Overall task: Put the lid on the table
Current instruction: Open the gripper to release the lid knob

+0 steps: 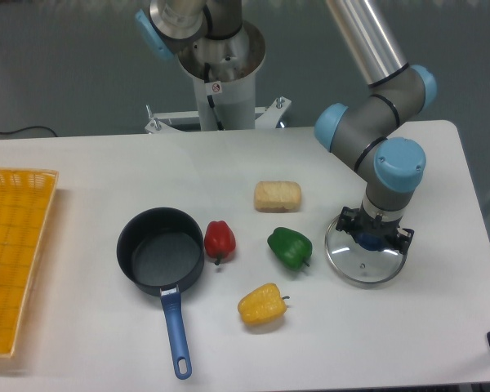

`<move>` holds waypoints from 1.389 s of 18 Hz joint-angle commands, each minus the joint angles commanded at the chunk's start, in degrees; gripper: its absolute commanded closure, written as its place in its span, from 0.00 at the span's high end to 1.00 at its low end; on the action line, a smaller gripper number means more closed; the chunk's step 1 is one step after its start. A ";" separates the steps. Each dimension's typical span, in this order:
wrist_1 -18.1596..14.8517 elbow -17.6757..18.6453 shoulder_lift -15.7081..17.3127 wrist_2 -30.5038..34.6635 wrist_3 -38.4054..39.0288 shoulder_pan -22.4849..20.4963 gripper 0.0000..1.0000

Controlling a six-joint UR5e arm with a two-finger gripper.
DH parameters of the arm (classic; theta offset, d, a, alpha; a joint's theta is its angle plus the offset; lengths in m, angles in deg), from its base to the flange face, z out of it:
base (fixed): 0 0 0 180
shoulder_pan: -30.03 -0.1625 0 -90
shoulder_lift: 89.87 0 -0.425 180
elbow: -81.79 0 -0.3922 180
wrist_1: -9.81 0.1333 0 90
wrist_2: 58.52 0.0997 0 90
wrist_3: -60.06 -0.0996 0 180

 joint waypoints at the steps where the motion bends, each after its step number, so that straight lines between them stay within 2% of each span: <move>1: 0.00 0.00 0.00 0.00 0.00 0.09 0.56; 22: 0.09 0.00 -0.44 0.00 0.18 0.26 0.58; 25: 0.00 0.00 -0.44 0.00 0.18 0.26 0.62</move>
